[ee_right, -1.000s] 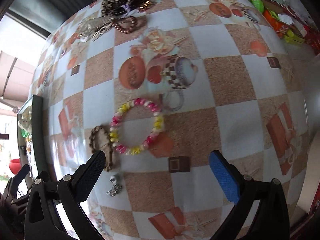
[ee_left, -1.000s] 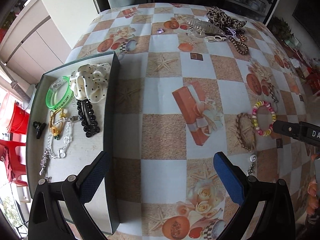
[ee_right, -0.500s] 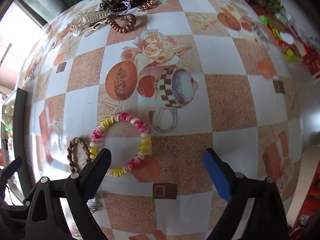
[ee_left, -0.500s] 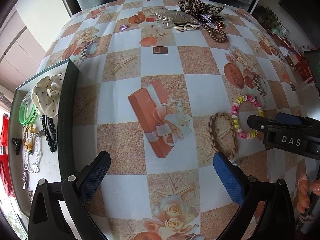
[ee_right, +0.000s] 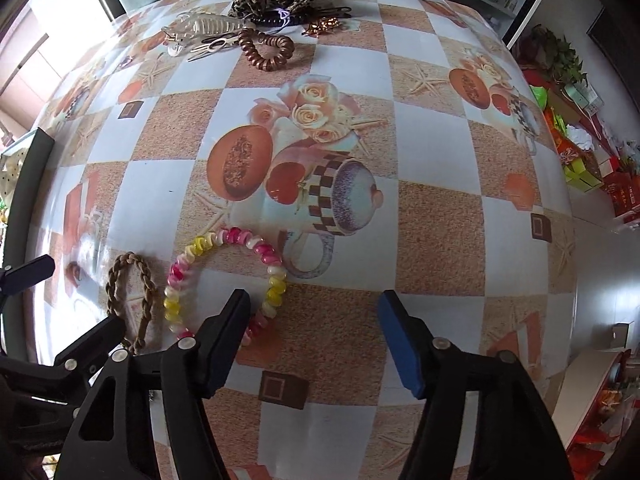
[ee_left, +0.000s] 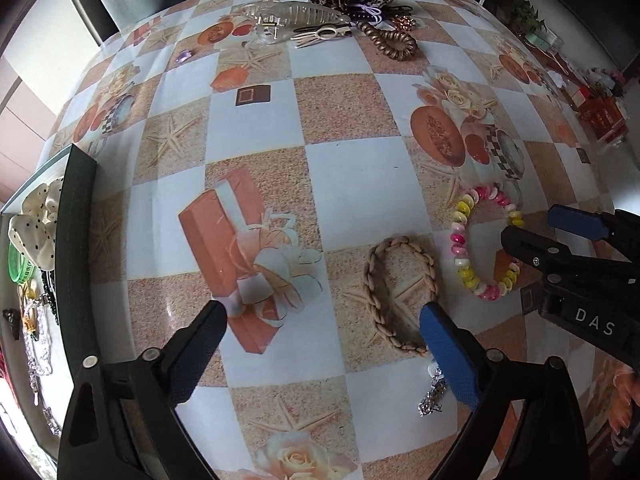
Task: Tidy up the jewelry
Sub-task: 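Grasp the braided brown bracelet with left tool while right tool grasps the pink-yellow bead bracelet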
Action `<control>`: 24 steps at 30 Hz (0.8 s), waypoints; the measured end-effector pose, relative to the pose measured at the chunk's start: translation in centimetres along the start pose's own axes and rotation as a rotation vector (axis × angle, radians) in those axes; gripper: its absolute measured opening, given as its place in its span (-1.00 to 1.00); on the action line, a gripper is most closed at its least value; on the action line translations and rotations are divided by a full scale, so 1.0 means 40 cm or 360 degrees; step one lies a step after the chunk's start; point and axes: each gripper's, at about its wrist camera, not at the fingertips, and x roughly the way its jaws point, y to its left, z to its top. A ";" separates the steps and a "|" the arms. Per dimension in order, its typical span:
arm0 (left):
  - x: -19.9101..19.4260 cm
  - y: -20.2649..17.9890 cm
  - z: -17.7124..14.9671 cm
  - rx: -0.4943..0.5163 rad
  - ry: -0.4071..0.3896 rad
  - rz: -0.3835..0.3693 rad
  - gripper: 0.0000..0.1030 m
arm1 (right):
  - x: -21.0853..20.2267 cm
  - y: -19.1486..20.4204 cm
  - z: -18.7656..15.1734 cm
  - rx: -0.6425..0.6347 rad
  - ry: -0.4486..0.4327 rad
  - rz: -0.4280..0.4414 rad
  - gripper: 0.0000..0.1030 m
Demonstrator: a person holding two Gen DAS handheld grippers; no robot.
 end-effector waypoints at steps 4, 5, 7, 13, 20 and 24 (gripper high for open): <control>0.009 -0.024 0.013 0.0035 -0.0004 0.0015 0.73 | -0.003 -0.024 -0.007 -0.0004 0.0001 0.0004 0.09; 0.010 -0.029 0.016 0.0040 -0.0005 0.0011 0.71 | -0.004 -0.026 -0.008 -0.0005 0.0002 0.0008 0.06; 0.009 -0.039 0.020 0.0054 -0.0008 0.0005 0.64 | -0.006 -0.023 -0.008 -0.0020 0.0002 0.0015 -0.02; -0.007 -0.095 0.027 0.0170 -0.0028 -0.0035 -0.08 | -0.009 0.020 0.000 -0.0083 0.0004 0.0034 -0.40; -0.034 -0.073 0.026 0.0090 -0.0032 -0.0179 -0.82 | -0.017 0.031 -0.003 -0.0034 0.0009 0.0095 -0.82; -0.058 -0.033 0.027 0.0029 -0.0064 -0.0222 -0.83 | -0.038 0.007 -0.010 0.0051 -0.0010 0.0167 -0.82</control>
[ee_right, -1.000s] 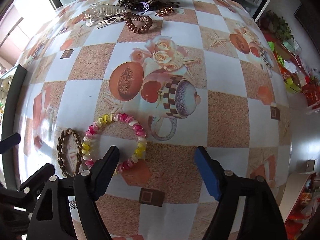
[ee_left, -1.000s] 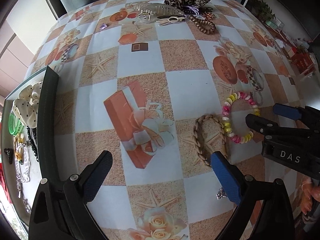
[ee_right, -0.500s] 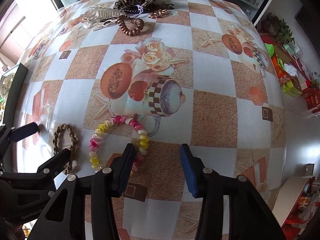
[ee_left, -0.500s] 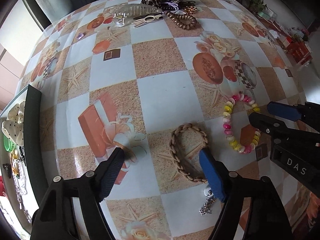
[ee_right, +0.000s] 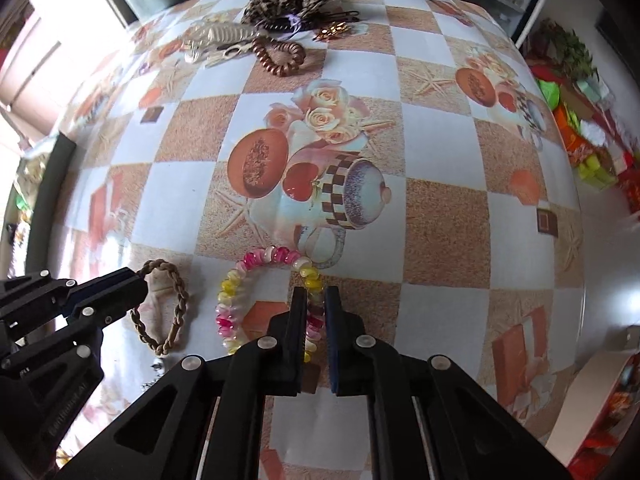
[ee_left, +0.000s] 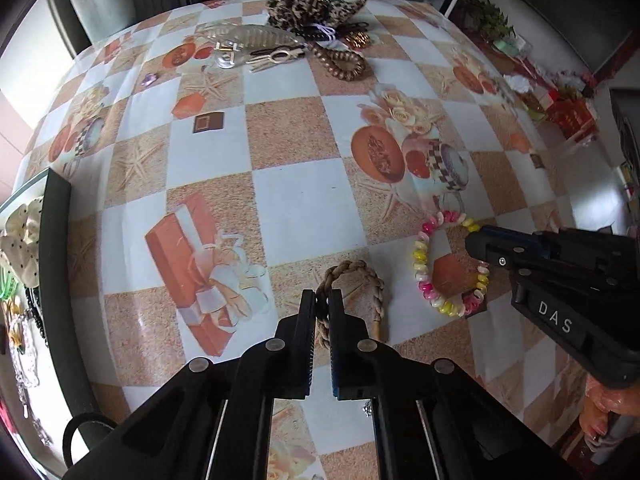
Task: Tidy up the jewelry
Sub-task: 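Grasp the braided brown bracelet with left tool while right tool grasps the pink-yellow bead bracelet, then carry the braided bracelet with left tool while right tool carries the bead bracelet to the tray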
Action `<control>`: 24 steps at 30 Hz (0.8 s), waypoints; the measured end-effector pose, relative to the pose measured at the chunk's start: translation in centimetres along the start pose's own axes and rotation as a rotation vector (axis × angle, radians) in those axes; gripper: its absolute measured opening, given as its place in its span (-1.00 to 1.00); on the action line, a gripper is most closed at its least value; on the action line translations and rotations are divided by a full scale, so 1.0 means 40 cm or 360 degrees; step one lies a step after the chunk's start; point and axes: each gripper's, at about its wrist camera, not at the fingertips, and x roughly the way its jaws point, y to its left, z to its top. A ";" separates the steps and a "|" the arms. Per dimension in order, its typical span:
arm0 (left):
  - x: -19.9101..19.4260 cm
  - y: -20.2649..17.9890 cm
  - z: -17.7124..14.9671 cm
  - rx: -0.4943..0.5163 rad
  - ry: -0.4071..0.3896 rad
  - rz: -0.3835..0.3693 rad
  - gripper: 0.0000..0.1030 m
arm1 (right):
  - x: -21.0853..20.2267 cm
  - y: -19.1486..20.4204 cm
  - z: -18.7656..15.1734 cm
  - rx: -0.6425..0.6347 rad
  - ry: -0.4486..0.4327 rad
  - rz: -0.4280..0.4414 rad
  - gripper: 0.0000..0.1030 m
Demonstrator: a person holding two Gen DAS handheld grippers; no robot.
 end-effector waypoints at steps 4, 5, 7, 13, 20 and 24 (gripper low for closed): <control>-0.038 0.034 -0.015 -0.0032 -0.0045 -0.0008 -0.82 | -0.026 -0.021 -0.008 0.0082 -0.0006 0.0068 -0.82; -0.045 0.038 -0.019 -0.0041 -0.0055 -0.0008 -0.82 | -0.031 -0.027 -0.008 0.0100 -0.0006 0.0079 -0.82; -0.065 0.047 -0.022 -0.0061 -0.0075 -0.0007 -0.82 | -0.044 -0.034 -0.011 0.0141 -0.0009 0.0105 -0.82; -0.129 0.096 -0.054 -0.0110 -0.0135 -0.0002 -0.82 | -0.085 -0.036 -0.011 0.0167 -0.0039 0.0154 -0.82; -0.188 0.154 -0.084 -0.0197 -0.0208 0.0026 -0.82 | -0.123 0.032 0.013 0.0116 -0.0084 0.0197 -0.82; -0.223 0.200 -0.110 -0.0260 -0.0244 0.0055 -0.82 | -0.144 0.084 0.027 0.0063 -0.0104 0.0229 -0.82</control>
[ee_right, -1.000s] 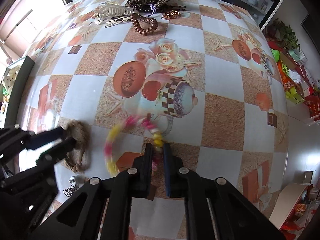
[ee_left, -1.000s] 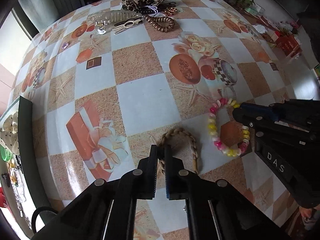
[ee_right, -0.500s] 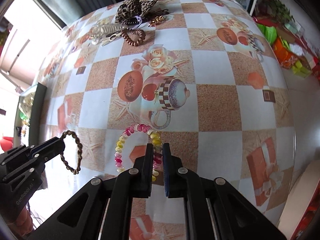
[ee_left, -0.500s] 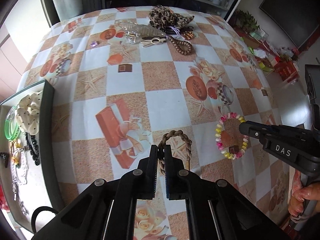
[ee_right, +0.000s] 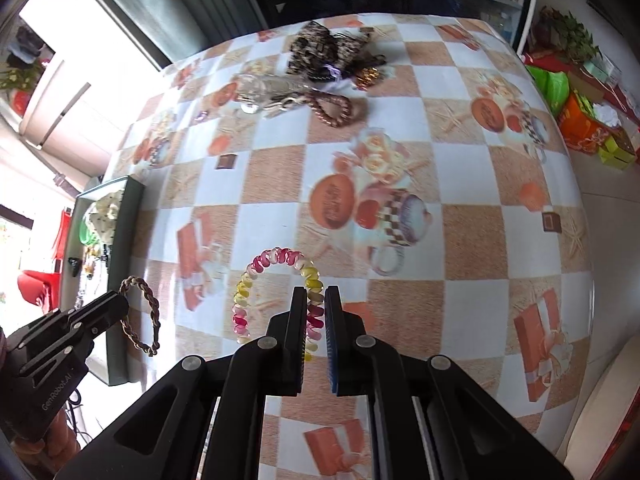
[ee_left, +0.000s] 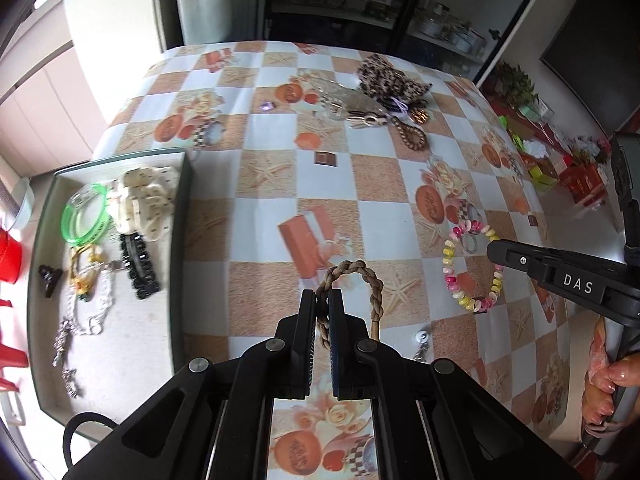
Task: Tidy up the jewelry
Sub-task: 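Carry the braided bracelet with left tool while right tool carries the bead bracelet to the tray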
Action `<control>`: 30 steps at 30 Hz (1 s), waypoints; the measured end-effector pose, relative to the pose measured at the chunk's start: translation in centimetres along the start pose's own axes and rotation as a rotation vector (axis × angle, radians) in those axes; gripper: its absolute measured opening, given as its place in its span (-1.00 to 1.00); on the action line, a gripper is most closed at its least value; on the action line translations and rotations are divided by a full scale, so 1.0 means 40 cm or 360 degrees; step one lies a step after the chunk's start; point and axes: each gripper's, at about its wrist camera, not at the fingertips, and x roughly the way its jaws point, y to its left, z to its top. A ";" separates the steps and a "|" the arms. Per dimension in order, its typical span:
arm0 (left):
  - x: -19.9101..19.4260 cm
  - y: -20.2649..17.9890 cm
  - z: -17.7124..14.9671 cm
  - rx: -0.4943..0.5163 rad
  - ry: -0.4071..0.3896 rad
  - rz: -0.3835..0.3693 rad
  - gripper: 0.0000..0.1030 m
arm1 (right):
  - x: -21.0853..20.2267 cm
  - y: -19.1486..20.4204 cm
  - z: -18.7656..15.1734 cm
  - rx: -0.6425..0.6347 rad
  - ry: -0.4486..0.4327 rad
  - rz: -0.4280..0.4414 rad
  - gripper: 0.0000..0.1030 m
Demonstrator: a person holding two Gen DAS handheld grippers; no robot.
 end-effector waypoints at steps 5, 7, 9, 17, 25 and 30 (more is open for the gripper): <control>-0.046 0.079 -0.025 -0.0096 -0.0041 0.0045 -0.82 | -0.005 0.089 0.013 -0.0091 -0.0009 0.0057 -0.82; -0.061 0.115 -0.039 -0.0141 -0.0052 0.0068 -0.82 | -0.002 0.131 0.019 -0.0134 -0.0008 0.0085 -0.82; -0.074 0.151 -0.052 -0.0186 -0.0059 0.0094 -0.82 | 0.002 0.177 0.023 -0.0183 -0.0005 0.0112 -0.82; -0.109 0.300 -0.121 -0.0367 -0.0061 0.0190 -0.82 | 0.041 0.380 0.024 -0.0392 0.0042 0.0227 -0.82; -0.103 0.422 -0.188 -0.0504 -0.0024 0.0258 -0.83 | 0.109 0.570 0.002 -0.0583 0.0150 0.0326 -0.82; -0.069 0.466 -0.210 -0.0548 0.0020 0.0289 -0.82 | 0.167 0.656 -0.016 -0.0694 0.0229 0.0333 -0.82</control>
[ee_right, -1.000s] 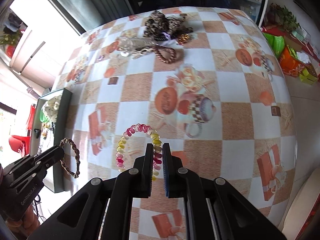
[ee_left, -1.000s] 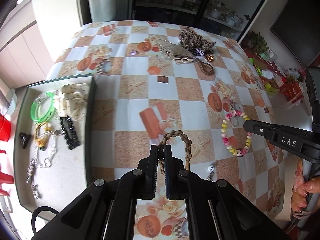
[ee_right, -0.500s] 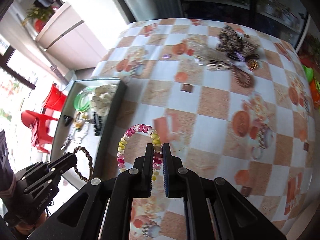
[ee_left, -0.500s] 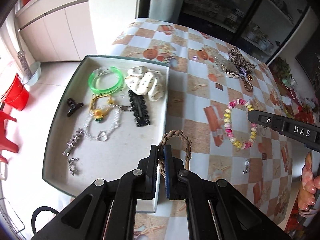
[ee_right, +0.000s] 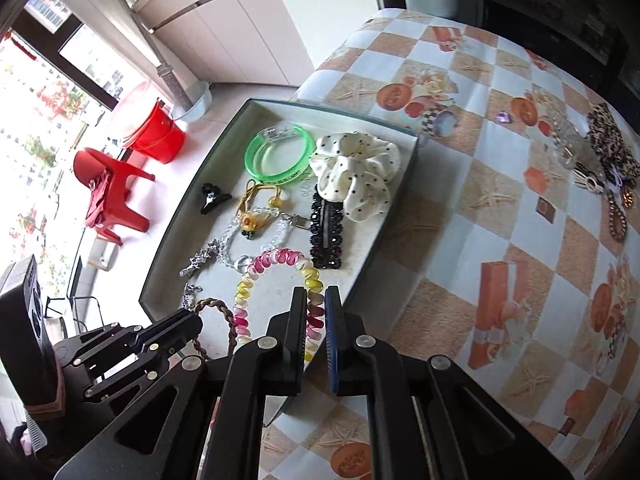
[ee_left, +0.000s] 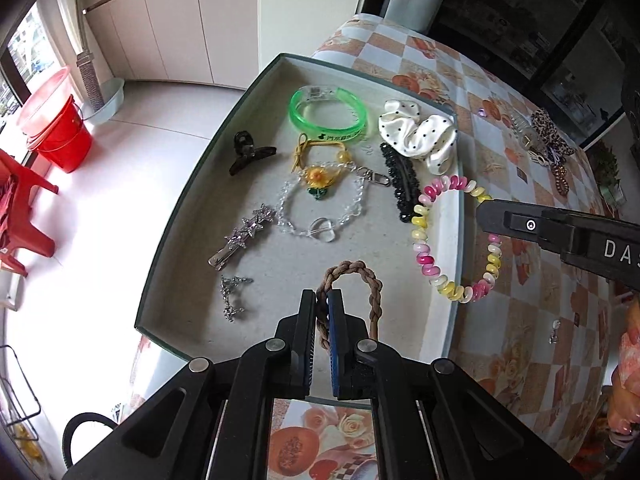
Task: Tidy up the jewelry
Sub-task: 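Carry the braided bracelet with left tool while right tool carries the bead bracelet to the tray, then lower both bracelets into the tray and open both tools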
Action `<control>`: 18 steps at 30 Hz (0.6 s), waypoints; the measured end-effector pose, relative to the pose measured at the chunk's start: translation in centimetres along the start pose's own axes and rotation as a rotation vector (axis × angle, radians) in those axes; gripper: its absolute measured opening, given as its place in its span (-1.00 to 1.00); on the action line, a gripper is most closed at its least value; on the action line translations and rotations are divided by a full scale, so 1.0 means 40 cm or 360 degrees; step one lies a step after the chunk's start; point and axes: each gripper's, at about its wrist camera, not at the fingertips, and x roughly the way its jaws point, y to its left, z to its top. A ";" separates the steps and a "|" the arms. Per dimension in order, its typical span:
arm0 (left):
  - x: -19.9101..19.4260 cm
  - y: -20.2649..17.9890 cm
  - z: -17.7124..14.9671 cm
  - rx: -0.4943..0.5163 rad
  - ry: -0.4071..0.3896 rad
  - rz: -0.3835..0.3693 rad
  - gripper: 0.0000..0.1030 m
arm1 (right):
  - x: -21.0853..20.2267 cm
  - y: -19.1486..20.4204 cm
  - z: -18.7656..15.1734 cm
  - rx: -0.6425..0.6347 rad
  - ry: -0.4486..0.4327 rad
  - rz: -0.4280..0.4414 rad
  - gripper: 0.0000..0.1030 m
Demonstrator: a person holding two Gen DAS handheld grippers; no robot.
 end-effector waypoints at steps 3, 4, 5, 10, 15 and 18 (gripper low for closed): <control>0.024 0.016 -0.004 -0.0015 0.0023 0.0014 -0.83 | 0.044 0.022 0.007 -0.0038 0.0052 -0.0001 -0.82; 0.032 0.019 -0.004 -0.0017 0.0031 0.0021 -0.83 | 0.058 0.027 0.009 -0.0047 0.0069 -0.0005 -0.82; 0.039 0.020 -0.004 -0.0016 0.0036 0.0026 -0.83 | 0.069 0.030 0.012 -0.0052 0.0083 -0.0008 -0.82; 0.079 0.023 -0.007 -0.0017 0.0077 0.0064 -0.83 | 0.127 0.041 0.016 -0.0076 0.0158 -0.0031 -0.82; 0.097 0.022 -0.011 -0.0014 0.0097 0.0098 -0.82 | 0.171 0.038 0.014 -0.0082 0.0216 -0.0056 -0.82; 0.105 0.021 -0.014 0.0001 0.0106 0.0121 -0.82 | 0.187 0.033 0.013 -0.0075 0.0239 -0.0065 -0.82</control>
